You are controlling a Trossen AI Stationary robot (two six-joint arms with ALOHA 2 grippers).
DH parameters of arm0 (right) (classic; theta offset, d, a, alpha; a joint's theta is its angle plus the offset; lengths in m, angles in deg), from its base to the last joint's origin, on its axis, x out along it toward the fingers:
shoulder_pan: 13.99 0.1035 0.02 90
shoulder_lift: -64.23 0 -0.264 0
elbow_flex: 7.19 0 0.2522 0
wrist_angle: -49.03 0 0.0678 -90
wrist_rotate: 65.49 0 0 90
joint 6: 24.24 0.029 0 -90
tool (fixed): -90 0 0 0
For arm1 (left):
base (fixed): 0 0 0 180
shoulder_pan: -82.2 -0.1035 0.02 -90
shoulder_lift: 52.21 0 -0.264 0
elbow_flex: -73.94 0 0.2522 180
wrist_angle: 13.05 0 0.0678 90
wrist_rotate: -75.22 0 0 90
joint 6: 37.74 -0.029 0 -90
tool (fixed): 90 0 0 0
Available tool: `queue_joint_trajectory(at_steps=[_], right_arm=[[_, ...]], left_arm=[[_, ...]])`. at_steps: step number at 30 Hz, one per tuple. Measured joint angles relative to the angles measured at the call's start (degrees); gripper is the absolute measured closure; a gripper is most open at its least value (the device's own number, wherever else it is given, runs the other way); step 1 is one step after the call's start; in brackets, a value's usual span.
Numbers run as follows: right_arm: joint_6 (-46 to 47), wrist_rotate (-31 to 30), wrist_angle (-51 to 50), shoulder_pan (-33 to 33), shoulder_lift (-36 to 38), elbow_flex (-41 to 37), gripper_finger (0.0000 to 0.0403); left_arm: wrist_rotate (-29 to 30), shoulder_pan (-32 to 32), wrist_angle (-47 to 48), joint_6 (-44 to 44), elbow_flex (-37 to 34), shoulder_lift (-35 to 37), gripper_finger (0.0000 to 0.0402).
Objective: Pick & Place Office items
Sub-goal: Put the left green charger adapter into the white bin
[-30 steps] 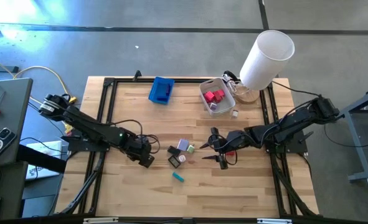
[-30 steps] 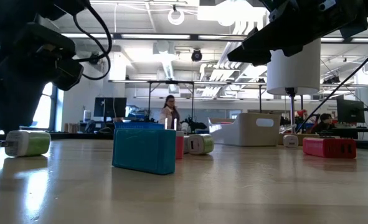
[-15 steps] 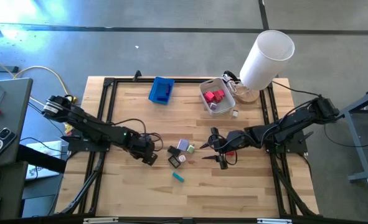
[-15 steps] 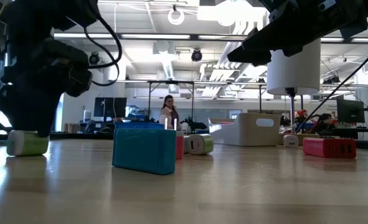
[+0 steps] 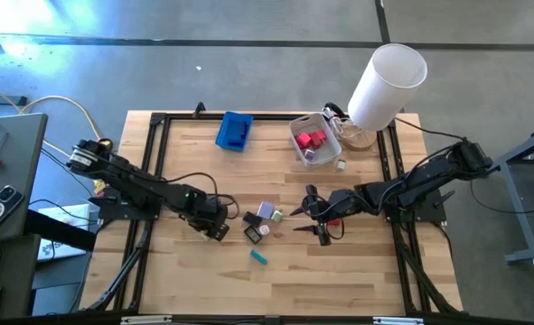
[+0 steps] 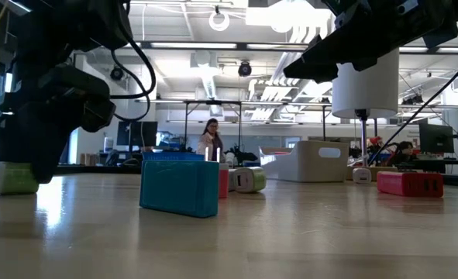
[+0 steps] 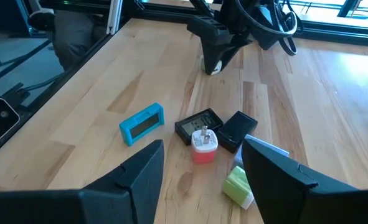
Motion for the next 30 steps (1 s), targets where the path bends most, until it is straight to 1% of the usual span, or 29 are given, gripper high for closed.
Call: queue_joint_trajectory(at_steps=[7,10,22,30], right_arm=[[0.0,0.0,0.0,-0.02,0.0,0.0,0.0198],[0.02,0.0,0.0,0.0,0.0,0.0,0.0198],[0.02,0.0,-0.02,-0.01,0.0,0.0,0.0198],[0.9,0.29,0.02,-0.02,0.0,0.0,0.0198]], left_arm=[[-3.64,0.15,-0.4,-4.16,-0.23,1.11,0.0216],[-3.73,0.28,-0.15,-5.0,-0.26,1.13,0.0216],[-0.47,2.45,1.73,-2.59,0.0,0.63,0.0216],[2.06,3.08,2.62,-8.72,0.02,-0.59,0.0216]])
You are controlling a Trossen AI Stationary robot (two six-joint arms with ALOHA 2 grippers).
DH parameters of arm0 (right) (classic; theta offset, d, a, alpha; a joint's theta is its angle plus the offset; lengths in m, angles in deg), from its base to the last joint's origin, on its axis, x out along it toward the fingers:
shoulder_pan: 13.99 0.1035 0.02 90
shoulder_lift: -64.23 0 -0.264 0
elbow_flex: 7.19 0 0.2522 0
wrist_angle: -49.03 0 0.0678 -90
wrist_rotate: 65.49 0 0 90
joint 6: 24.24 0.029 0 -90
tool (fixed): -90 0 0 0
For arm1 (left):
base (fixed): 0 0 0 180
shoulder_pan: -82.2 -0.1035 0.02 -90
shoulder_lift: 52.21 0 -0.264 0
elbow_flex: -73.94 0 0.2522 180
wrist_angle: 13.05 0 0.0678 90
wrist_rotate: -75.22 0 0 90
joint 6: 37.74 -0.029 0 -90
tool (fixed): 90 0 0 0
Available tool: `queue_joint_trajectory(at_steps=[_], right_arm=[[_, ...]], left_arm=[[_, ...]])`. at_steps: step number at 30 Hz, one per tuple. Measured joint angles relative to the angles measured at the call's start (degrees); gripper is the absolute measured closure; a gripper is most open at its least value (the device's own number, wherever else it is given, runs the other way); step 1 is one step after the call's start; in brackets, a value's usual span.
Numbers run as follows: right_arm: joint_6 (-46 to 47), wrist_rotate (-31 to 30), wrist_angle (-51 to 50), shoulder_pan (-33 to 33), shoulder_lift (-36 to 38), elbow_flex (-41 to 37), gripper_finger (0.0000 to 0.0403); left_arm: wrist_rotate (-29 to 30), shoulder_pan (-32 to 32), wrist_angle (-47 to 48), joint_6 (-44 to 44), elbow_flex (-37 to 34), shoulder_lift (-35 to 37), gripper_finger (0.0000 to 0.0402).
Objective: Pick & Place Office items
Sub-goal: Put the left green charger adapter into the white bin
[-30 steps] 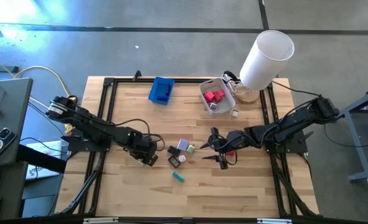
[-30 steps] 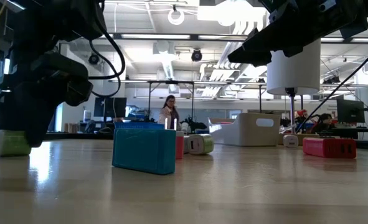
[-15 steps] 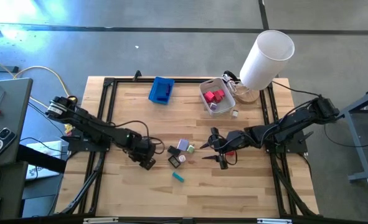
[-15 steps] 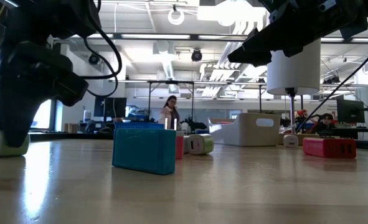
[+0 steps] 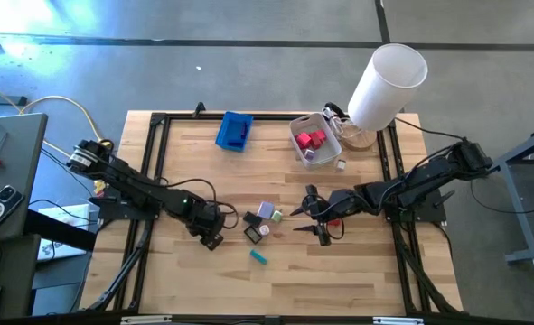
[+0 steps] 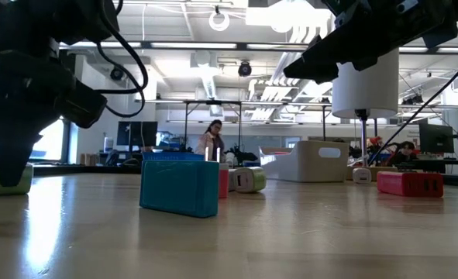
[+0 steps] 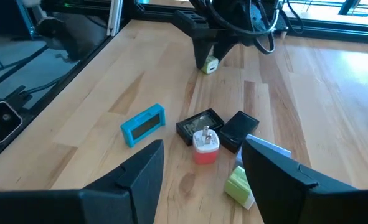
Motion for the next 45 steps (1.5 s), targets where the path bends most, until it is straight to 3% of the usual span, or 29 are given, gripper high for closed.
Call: queue_joint_trajectory(at_steps=[13,17,20,24,31,37,41,45], right_arm=[[4.29,9.94,0.46,0.76,0.0,0.0,0.0198],[4.0,8.18,0.59,2.25,0.0,0.0,0.0198],[2.77,8.16,1.0,2.81,-0.01,0.0,0.0198],[3.15,7.85,2.07,2.75,0.0,0.0,0.0198],[6.18,-3.8,4.52,2.74,-0.01,0.0,0.0198],[20.68,-15.21,8.22,0.76,-0.02,0.0,0.0198],[30.83,-14.84,8.33,-1.6,-0.02,0.02,0.0198],[32.31,-11.04,8.71,-3.75,-0.32,0.02,0.0198]], left_arm=[[6.82,4.06,1.04,-12.96,-0.02,-2.1,0.0216],[9.44,4.04,0.99,-13.0,-0.1,-2.12,0.0239],[17.22,4.04,0.44,-15.02,-0.16,-2.2,0.0276],[25.84,3.78,-0.71,-15.54,-0.26,-2.3,0.0277],[29.95,3.42,-1.14,-20.48,1.59,-1.49,0.0277],[48.8,4.72,-5.19,-38.79,7.62,-0.79,0.0277],[57.76,5.11,-18.68,-58.8,9.3,-0.76,0.0277],[58.58,4.18,-35.4,-75.52,9.31,-1.08,0.0277]])
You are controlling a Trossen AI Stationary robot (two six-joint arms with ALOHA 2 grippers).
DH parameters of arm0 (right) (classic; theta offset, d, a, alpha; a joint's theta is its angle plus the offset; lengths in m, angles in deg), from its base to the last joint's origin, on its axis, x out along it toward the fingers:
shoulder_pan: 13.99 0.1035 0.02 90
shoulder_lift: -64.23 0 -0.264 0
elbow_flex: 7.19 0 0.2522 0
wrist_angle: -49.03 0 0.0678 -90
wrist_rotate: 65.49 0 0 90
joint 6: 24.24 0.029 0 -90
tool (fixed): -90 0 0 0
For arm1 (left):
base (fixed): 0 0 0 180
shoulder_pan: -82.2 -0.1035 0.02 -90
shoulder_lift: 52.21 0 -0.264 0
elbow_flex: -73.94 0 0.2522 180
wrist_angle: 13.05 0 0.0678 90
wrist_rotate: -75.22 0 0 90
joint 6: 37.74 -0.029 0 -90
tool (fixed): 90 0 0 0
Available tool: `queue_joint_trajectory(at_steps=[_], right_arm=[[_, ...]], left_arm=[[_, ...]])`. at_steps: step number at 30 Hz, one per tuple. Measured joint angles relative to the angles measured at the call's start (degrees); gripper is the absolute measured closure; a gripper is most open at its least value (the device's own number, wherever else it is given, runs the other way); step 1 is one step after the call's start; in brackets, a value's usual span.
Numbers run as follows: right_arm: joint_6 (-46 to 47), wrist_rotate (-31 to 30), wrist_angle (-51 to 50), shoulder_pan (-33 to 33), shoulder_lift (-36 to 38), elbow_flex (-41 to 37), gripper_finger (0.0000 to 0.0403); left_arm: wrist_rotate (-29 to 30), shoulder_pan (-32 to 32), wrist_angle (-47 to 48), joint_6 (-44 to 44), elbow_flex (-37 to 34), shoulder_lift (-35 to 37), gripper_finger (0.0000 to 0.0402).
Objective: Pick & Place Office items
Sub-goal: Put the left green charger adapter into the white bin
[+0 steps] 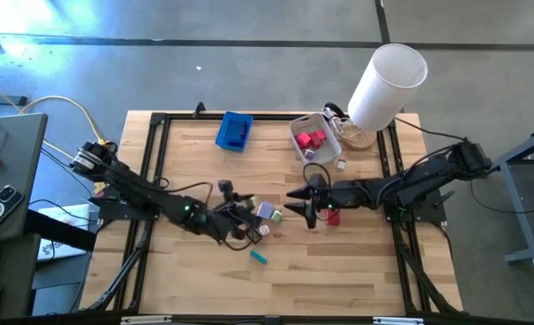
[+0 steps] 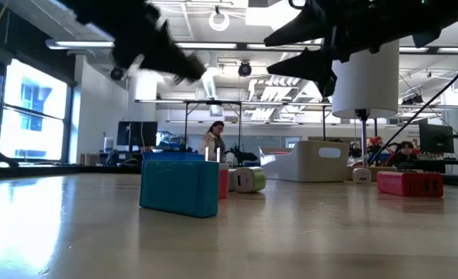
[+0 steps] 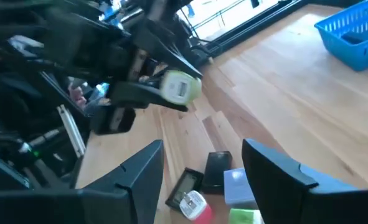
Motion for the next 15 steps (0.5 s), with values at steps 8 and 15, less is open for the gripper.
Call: queue_joint_trajectory(at_steps=[8,15], right_arm=[[1.97,-0.14,5.08,-0.55,-4.48,0.86,0.0198],[-4.42,-1.09,5.35,-1.43,-6.6,3.39,0.0198]], left_arm=[[-0.77,-4.13,-8.09,-7.78,0.02,-1.87,0.0277],[-1.95,-5.29,-8.46,-8.73,1.16,-5.81,0.0277]])
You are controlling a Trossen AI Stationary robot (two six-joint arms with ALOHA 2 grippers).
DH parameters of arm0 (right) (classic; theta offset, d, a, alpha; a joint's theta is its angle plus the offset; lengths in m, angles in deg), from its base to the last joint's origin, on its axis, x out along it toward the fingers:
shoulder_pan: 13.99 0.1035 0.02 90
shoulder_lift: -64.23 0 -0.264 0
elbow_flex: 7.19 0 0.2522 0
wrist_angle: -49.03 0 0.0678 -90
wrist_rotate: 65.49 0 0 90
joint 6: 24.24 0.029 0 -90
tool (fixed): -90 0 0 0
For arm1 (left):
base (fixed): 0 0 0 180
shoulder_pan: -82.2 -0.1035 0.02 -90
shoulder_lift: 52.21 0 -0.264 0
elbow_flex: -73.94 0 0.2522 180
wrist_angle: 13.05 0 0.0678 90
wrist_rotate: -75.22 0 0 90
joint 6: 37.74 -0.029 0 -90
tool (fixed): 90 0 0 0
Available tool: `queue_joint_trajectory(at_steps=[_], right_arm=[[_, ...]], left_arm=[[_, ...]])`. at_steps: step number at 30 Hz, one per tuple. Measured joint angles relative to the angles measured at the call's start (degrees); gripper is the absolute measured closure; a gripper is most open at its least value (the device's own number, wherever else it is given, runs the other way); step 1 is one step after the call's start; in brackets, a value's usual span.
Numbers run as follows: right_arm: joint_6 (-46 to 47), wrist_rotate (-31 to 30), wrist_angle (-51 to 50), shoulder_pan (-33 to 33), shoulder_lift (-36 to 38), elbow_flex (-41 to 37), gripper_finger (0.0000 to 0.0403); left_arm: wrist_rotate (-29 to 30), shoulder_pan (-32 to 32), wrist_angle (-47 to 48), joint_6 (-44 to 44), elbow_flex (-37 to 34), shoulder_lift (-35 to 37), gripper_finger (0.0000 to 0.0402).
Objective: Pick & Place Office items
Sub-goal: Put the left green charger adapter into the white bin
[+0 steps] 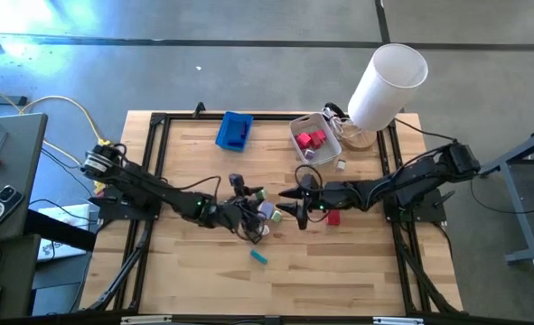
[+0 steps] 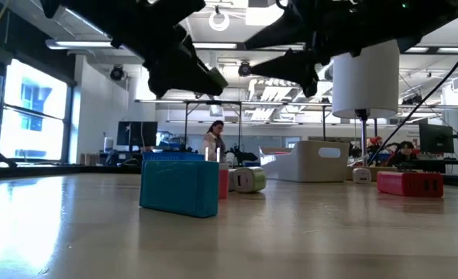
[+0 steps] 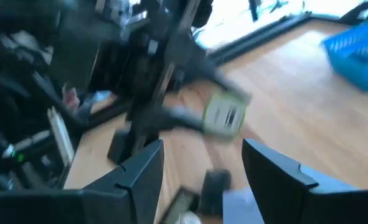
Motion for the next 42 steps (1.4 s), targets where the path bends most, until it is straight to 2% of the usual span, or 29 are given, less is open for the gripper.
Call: queue_joint_trajectory(at_steps=[4,7,10,15,18,26,32,42], right_arm=[[-1.46,-2.32,-0.31,-1.21,-0.69,0.44,0.0187],[-2.51,-2.24,-0.85,-2.8,-0.68,0.66,0.0162],[1.54,-2.29,-2.64,-3.56,-0.66,0.64,0.0131],[3.21,3.28,-2.18,-4.5,-0.67,0.66,0.0094],[3.74,3.89,-0.61,-4.56,-1.79,0.66,0.0083],[3.32,1.47,0.96,-4.98,-6.21,1.29,0.0084],[2.73,2.86,1.7,-5.28,-9.7,4.84,0.0084],[0.76,2.83,1.84,-5.51,-10.8,6.45,0.0101]], left_arm=[[-0.16,-0.01,-0.03,-0.94,1.92,-2.26,0.0277],[-0.28,-0.01,-0.24,-1.08,2.91,-3.54,0.0277],[0.14,-0.01,-0.27,-1.75,3.21,-4.11,0.0277],[1.14,-0.24,-0.16,-1.3,3.32,-4.16,0.0277],[1.73,-0.61,-0.68,-1.55,3.49,-4.16,0.0277],[-0.57,-2.79,-1.07,0.79,3.6,-4.12,0.0277],[-2.25,-3.48,-1.37,0.82,3.64,-4.07,0.0277],[-3.71,-3.52,-1.95,0.57,3.65,-4.05,0.0277]])
